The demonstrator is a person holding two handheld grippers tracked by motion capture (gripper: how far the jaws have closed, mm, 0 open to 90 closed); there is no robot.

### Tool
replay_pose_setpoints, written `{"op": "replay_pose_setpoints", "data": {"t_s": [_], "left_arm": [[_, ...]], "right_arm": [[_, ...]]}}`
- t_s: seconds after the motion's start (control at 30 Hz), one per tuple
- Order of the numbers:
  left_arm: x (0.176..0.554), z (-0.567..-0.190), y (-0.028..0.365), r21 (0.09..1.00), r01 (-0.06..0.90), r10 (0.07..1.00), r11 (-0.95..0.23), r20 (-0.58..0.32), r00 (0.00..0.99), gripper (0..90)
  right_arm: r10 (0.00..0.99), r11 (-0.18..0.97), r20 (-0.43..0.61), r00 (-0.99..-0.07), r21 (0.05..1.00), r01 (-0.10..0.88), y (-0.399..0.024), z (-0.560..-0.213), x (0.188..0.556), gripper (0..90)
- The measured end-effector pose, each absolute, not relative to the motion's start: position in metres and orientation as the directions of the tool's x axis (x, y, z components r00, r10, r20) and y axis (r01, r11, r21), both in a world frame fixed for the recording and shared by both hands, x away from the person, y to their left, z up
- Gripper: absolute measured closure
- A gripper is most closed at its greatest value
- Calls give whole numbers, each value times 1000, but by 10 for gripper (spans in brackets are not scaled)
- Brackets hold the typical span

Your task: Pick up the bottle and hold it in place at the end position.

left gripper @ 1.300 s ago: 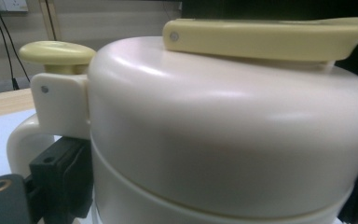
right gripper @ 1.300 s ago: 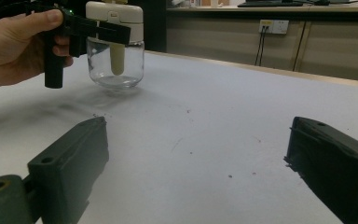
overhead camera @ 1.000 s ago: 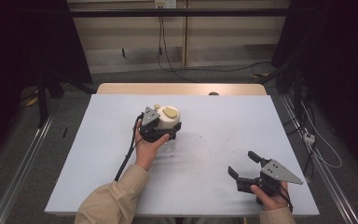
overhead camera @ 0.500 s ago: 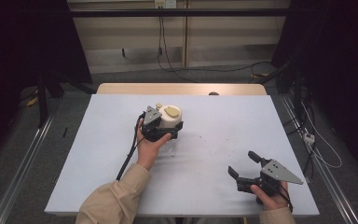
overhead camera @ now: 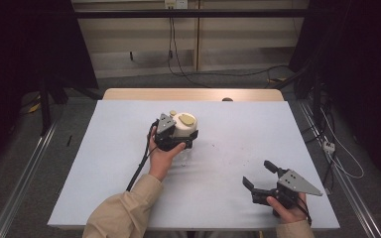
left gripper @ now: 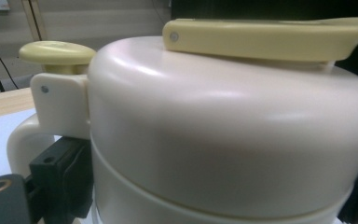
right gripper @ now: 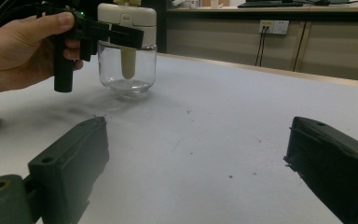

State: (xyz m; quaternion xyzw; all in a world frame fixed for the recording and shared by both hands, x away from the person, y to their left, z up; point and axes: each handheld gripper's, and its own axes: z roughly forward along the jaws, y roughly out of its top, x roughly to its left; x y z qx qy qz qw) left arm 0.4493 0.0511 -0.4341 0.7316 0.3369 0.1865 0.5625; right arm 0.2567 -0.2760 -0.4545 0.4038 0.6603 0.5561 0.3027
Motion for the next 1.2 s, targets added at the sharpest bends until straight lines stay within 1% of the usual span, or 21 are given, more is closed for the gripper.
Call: {"op": "replay_pose_setpoints", "data": {"t_s": [1.2], "left_arm": [[449,-437,40,950,285,686,-127,-124,717,63]], "right_arm": [[870,53,50,-490,980,194,-276,-455,257,52]]}}
